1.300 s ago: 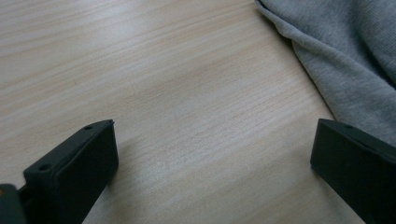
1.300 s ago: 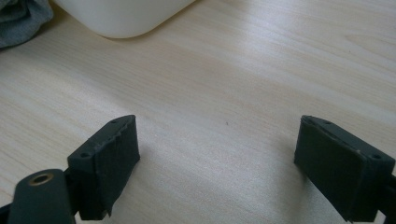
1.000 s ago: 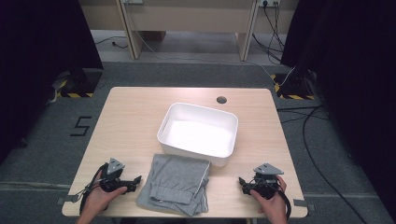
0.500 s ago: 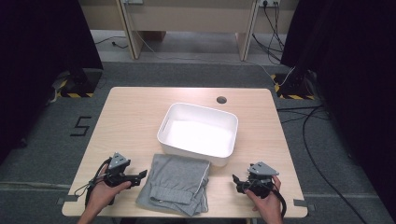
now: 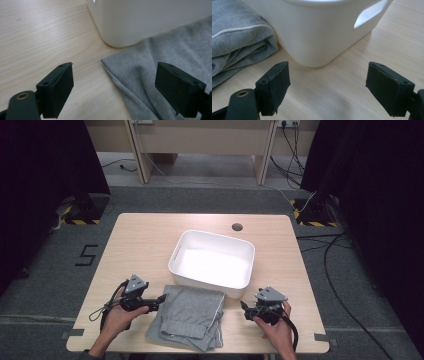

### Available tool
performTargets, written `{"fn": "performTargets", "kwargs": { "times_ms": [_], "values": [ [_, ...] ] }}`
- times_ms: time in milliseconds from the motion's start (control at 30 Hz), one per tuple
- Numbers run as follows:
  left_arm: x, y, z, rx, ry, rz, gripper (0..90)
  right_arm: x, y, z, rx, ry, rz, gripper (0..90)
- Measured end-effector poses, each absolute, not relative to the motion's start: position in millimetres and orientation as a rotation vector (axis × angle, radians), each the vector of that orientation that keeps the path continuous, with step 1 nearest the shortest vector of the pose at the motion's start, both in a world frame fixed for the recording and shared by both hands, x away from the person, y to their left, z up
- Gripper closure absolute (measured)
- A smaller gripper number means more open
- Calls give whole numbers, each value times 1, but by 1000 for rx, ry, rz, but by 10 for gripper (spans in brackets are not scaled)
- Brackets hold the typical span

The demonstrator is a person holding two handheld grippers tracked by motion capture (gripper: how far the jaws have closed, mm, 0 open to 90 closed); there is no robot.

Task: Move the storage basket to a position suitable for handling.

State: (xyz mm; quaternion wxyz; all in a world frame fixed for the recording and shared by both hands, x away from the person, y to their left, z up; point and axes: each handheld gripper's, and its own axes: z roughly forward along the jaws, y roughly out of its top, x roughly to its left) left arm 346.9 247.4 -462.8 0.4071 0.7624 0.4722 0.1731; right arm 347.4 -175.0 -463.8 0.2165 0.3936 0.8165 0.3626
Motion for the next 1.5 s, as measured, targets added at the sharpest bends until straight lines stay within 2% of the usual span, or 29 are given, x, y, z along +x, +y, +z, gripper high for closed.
{"fn": "performTargets", "kwargs": {
  "times_ms": [367,467,567,1500],
  "values": [
    [383,218,-462,1948,1145,445,156,360,-167,-462,1064,2252,1014,239],
    [385,215,-463,1963,1125,440,156,363,-168,-461,1051,2249,1016,240],
    [388,213,-463,1960,1115,442,159,368,-168,-458,1039,2262,1021,202],
    [396,199,-459,1926,1075,427,202,414,-156,-451,1064,2227,979,211]
  ]
}}
